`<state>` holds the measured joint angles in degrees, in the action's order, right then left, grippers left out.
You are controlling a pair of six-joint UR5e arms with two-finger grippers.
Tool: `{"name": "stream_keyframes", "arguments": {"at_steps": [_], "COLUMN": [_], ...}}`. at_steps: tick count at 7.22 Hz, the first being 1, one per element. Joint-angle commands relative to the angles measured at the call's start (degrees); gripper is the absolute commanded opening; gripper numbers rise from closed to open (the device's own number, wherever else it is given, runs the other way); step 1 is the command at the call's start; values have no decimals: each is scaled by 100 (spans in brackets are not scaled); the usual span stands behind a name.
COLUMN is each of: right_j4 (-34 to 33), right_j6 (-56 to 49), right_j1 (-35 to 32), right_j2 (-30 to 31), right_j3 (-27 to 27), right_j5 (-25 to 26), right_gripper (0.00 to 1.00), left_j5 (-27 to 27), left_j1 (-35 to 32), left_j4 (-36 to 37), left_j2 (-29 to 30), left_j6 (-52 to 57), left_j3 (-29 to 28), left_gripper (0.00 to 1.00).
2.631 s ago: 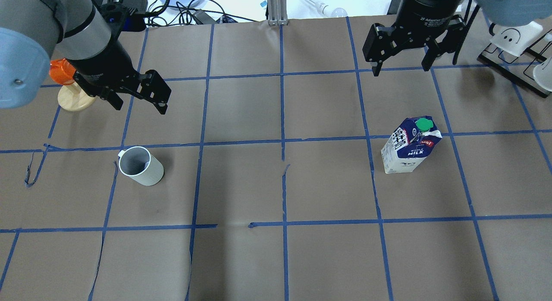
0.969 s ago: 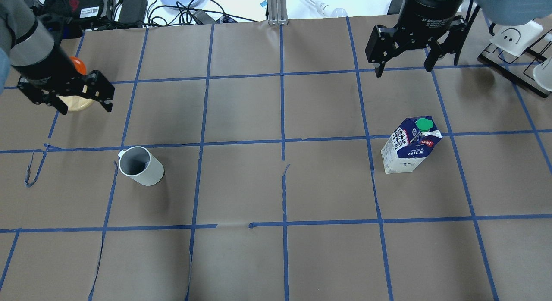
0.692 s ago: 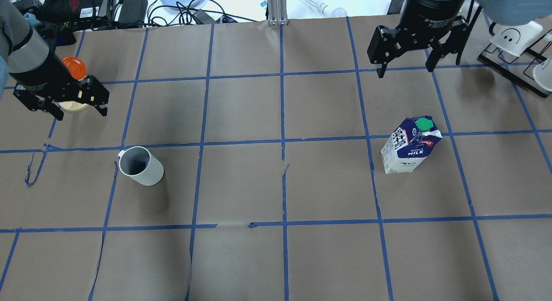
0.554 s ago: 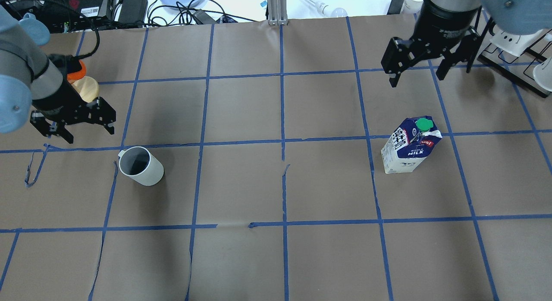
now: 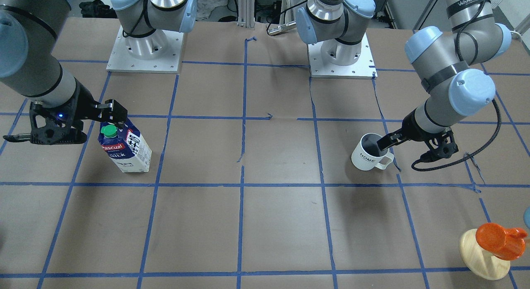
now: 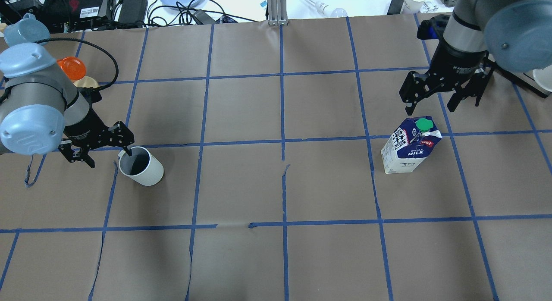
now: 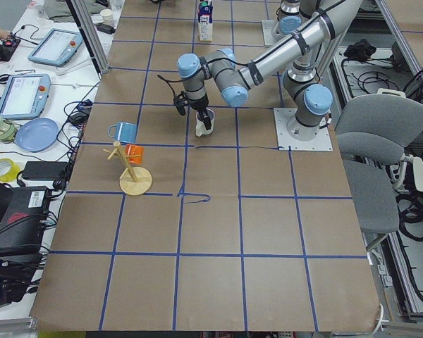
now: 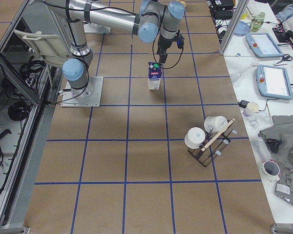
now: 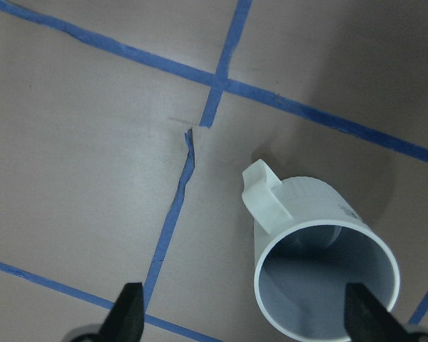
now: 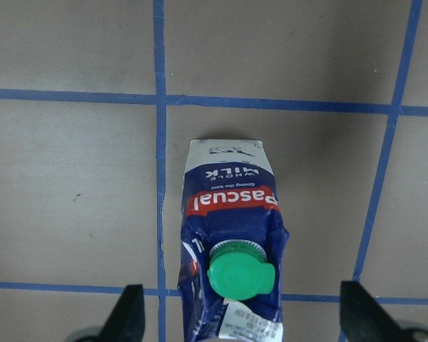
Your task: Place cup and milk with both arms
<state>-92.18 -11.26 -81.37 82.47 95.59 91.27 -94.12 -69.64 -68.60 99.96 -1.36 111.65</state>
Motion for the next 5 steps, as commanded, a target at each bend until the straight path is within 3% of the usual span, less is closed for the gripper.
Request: {"name": "stream_keyframes", "arguments": {"at_steps": [1,2,3,5], "right_j4": [-499,-737,-783,-705], "right_j6": [10,27,27,27], "right_j1": [25,25,25,25], "right_j2": [-82,-73,-73,-56], "right_j3": [598,766,785,742], "right_j5": [-4,22,31,31], "right_gripper": [85,82,68,34], "left_j5": [140,140,149,393], "left_j1": [-6,-6,-6,-14], "left_j4": [76,58,101,137], "left_j2": [260,339,418,489], "left_j6": [-14,-14,-22,-548], "left_j3": [32,32,15,-2], "left_gripper": [100,100,73,0]}}
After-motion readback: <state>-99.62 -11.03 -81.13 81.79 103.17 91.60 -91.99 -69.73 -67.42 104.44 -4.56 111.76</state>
